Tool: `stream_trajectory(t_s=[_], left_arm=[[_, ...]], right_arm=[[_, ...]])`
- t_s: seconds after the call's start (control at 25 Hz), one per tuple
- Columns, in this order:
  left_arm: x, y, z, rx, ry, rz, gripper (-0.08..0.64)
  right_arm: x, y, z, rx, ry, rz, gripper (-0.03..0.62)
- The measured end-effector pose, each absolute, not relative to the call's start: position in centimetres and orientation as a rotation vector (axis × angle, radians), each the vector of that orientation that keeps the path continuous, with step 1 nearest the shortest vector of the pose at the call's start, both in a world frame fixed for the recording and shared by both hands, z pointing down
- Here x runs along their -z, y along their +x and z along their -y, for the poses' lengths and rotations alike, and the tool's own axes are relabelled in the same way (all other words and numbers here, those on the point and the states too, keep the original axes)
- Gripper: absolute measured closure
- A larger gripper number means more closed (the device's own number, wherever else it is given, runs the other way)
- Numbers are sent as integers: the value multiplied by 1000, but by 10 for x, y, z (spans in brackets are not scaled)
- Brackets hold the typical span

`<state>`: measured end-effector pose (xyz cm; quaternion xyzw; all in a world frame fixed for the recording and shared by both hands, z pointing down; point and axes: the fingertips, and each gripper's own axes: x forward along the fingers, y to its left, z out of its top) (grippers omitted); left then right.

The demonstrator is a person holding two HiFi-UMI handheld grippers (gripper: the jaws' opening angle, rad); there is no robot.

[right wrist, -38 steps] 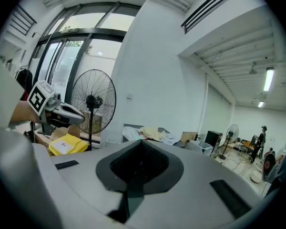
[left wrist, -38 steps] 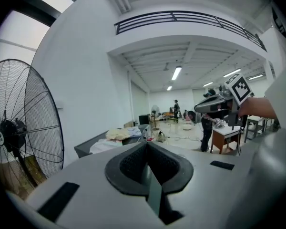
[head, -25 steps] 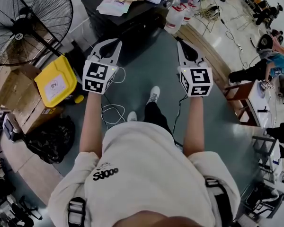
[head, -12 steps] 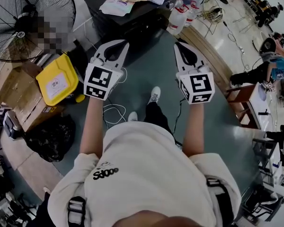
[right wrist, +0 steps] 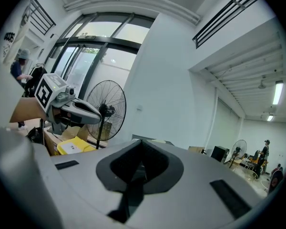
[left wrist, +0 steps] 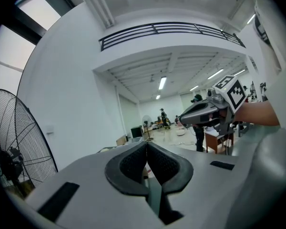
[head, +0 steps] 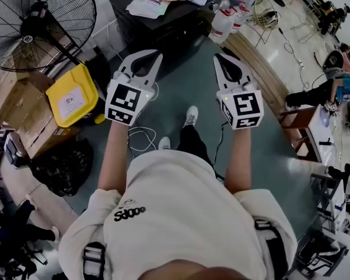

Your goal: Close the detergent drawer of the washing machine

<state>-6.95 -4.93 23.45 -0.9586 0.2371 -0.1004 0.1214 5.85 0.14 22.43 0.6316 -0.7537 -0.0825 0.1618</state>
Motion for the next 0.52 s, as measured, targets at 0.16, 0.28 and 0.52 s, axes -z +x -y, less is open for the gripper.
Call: stream_trajectory(t_s=[0.16,0.28,0.52], left_arm=[[-237,-69,49,298,-2795,-697,541],[-242,-68,51,310,-2799,-700,541],[-247,-70,50,317,-2811,-701,541]], right_arm=[[-230,58,-1,227,1795,2158,586],[-234,59,-1,217,1794,2161,586],[-237,58,-2,209,1794,2160,586]])
